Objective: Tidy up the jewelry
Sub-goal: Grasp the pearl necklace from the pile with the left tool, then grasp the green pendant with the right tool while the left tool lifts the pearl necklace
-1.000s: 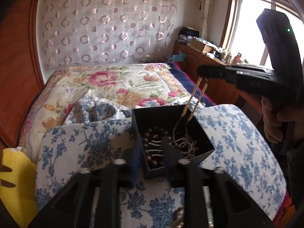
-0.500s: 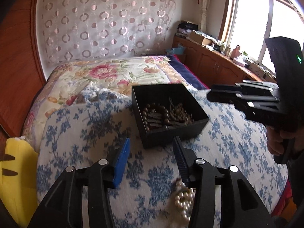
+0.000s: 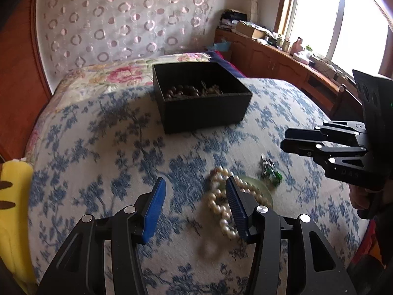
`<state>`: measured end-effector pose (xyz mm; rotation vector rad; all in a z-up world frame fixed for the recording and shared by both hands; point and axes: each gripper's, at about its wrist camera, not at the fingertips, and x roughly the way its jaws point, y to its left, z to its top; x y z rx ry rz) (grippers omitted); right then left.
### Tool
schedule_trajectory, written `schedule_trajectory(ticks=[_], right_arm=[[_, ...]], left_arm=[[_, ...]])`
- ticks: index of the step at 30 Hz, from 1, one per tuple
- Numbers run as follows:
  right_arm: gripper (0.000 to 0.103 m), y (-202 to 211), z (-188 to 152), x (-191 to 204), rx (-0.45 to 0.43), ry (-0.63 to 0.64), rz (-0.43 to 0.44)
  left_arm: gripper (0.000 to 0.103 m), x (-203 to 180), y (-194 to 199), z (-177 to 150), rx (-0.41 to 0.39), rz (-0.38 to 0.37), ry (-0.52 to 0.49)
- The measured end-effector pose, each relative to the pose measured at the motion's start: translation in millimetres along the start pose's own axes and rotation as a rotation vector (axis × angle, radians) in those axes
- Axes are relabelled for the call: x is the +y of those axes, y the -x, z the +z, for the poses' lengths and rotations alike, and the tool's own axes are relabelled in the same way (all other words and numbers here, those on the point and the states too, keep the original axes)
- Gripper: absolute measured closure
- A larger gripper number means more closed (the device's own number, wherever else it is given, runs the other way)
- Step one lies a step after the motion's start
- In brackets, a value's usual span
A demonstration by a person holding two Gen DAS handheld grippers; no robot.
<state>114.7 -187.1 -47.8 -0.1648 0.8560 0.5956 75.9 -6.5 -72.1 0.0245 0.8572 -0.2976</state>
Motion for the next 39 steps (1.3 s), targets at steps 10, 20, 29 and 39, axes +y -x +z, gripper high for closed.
schedule_trajectory(ticks=[10, 20, 29, 39], right_arm=[[0.076, 2.8, -25.6, 8.4, 0.03, -0.009, -0.007], [0.076, 2.3, -27.4, 20.1, 0.028, 0.02, -0.013], [0.076, 7.3, -33.8, 19.7, 0.03, 0.016, -0.016], [0.076, 8.3, -29.2, 18.6, 0.017, 0.021, -0.015]], left_arm=[[0.055, -10.6, 2.1, -24.8, 0.037, -0.025, -0.004], [0.072, -12.1, 4.5, -30.3, 0.034, -0.093, 0.03], [0.097, -18.2, 15.0, -27.7, 0.01, -0.124, 0.029], [0.097, -12.8, 47.5, -4.7, -0.092, -0.095, 0.022]])
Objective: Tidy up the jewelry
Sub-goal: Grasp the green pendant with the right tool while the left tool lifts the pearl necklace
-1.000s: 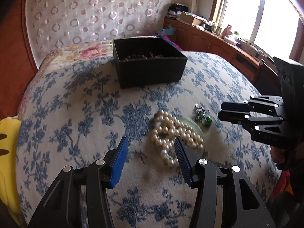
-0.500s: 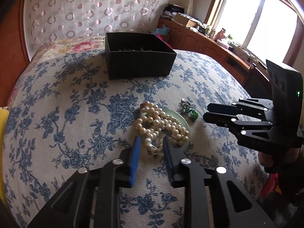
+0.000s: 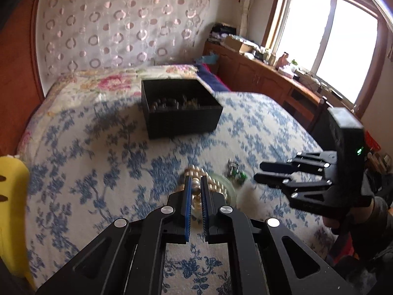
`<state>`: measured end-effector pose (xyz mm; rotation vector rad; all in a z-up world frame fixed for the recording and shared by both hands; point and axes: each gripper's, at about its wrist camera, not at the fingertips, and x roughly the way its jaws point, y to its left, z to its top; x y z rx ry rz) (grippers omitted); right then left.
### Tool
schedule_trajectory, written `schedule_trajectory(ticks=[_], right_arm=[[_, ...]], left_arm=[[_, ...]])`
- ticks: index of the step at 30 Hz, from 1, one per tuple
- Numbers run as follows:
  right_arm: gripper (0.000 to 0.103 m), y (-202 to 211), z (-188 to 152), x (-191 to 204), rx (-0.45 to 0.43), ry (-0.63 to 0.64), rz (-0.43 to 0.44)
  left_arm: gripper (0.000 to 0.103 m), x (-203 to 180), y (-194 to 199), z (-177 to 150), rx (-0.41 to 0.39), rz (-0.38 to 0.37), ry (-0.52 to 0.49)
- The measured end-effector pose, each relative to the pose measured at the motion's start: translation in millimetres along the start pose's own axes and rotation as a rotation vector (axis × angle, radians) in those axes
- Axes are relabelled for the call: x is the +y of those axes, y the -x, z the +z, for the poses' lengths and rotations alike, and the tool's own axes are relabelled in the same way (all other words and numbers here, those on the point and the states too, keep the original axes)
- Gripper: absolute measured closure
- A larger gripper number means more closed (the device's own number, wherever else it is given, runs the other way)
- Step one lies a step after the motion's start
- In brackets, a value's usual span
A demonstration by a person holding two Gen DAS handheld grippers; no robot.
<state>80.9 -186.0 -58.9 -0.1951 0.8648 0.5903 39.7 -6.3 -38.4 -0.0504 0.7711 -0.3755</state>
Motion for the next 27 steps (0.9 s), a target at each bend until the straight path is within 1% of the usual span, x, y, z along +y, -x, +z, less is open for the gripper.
schedule_trajectory(ticks=[3, 9, 12, 15, 16, 17, 19, 24, 27], right_arm=[[0.076, -5.1, 4.1, 0.5, 0.011, 0.007, 0.025], [0.076, -16.3, 11.4, 3.4, 0.028, 0.011, 0.035], [0.076, -24.4, 13.9, 3.9, 0.044, 0.006, 0.028], [0.076, -29.4, 16.0, 6.4, 0.061, 0.01, 0.0], [0.08, -29.6, 16.1, 7.1, 0.062, 0.014, -0.004], [0.087, -29.6, 16.0, 7.3, 0.064, 0.018, -0.004], [0.087, -28.6, 15.3, 6.0, 0.065, 0.017, 0.002], [0.087, -18.8, 18.6, 4.7, 0.035, 0.009, 0.012], [0.087, -8.7, 25.6, 5.4, 0.002, 0.017, 0.012]], left_arm=[[0.097, -2.3, 9.1, 6.9, -0.033, 0.007, -0.018], [0.097, 3.6, 22.3, 15.8, -0.071, 0.017, -0.012], [0.097, 6.9, 28.0, 20.0, -0.092, 0.024, -0.01], [0.097, 11.8, 29.5, 24.1, -0.107, 0.03, 0.003], [0.097, 13.7, 29.9, 25.5, -0.111, 0.03, 0.007], [0.097, 15.2, 30.8, 27.7, -0.119, 0.03, 0.011], [0.097, 15.2, 31.8, 32.1, -0.13, 0.03, 0.009], [0.097, 9.2, 36.7, 51.3, -0.172, 0.029, -0.018], [0.097, 5.4, 35.9, 63.5, -0.182, 0.023, -0.035]])
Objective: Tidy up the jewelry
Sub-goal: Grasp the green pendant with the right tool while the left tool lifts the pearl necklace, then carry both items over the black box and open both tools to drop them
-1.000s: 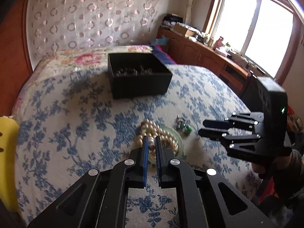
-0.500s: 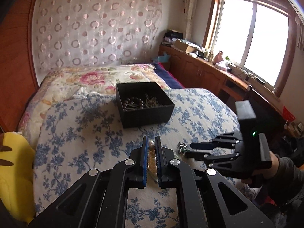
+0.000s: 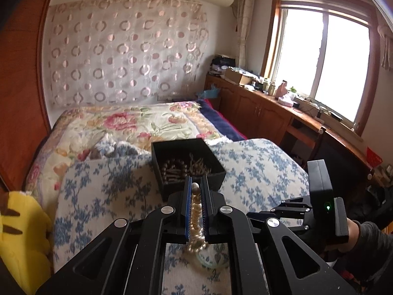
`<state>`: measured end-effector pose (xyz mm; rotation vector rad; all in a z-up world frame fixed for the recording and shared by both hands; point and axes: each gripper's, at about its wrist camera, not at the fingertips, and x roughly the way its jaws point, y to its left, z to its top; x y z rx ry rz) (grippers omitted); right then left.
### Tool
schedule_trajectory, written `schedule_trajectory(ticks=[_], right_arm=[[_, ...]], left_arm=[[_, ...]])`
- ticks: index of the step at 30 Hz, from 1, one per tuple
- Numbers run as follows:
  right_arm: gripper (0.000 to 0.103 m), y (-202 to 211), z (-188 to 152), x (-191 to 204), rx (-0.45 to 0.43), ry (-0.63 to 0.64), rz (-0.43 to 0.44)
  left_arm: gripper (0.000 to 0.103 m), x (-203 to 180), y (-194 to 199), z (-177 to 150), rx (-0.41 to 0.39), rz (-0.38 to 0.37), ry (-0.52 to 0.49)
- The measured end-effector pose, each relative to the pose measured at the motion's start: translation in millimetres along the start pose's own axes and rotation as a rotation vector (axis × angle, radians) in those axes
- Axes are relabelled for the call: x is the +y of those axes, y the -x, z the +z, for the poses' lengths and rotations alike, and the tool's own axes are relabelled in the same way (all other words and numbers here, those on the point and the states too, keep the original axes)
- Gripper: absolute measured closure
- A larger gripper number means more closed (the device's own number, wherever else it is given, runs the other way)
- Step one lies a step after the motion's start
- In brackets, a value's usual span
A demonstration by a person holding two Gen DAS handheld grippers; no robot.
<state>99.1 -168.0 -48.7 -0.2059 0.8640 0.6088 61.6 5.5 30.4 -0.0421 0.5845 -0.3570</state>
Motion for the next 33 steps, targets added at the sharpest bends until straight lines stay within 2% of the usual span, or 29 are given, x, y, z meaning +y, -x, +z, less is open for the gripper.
schedule_trajectory(ticks=[14, 33], right_arm=[[0.087, 25.3, 32.0, -6.0, -0.091, 0.016, 0.003], [0.087, 45.0, 93.9, -22.8, -0.186, 0.068, -0.018]], left_arm=[[0.097, -0.5, -7.5, 31.6, -0.042, 0.006, -0.018], [0.097, -3.7, -10.7, 100.5, -0.12, 0.048, -0.048]])
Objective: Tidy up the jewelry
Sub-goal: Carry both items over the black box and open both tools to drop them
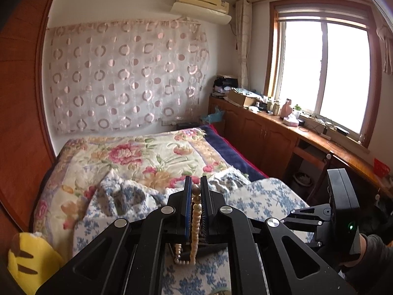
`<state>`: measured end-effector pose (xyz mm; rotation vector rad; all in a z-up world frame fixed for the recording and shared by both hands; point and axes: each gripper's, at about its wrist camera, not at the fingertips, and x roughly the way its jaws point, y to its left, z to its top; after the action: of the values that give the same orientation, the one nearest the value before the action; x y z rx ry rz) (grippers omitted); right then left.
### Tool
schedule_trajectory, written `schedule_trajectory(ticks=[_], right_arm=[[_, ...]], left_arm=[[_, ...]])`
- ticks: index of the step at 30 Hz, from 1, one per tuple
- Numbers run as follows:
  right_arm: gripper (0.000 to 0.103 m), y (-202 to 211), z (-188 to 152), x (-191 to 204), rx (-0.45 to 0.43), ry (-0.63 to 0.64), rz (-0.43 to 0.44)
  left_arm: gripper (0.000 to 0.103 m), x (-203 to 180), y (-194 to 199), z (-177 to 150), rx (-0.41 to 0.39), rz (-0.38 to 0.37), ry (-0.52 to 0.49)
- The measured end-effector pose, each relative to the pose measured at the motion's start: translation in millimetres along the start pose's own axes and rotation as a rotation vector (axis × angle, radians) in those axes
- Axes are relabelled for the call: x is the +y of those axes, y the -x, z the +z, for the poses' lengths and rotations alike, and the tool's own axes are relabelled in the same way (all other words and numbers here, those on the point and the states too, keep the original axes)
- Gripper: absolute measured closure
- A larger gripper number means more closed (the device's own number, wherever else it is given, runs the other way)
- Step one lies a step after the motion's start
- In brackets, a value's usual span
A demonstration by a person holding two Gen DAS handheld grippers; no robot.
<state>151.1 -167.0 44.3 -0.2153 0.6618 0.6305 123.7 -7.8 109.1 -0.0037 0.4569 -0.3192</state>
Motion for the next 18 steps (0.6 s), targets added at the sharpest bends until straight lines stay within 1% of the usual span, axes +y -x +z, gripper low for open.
schedule_trajectory(ticks=[6, 12, 16, 18], right_arm=[[0.087, -2.1, 20.7, -9.8, -0.014, 0.003, -0.008], [0.087, -3.2, 33.8, -17.7, -0.029, 0.003, -0.01], [0.087, -8.0, 39.7, -22.9, -0.034, 0.004, -0.011], [0.087, -14.5, 39.9, -24.9, -0.03, 0.001, -0.011]], left_arm=[[0.097, -2.0, -8.8, 23.9, -0.021, 0.013, -0.013], [0.097, -2.1, -18.5, 41.2, -0.036, 0.019, -0.022], [0.097, 1.2, -25.0, 42.7, -0.034, 0.021, -0.017], [0.097, 3.7, -35.7, 39.3, -0.014, 0.021, -0.009]])
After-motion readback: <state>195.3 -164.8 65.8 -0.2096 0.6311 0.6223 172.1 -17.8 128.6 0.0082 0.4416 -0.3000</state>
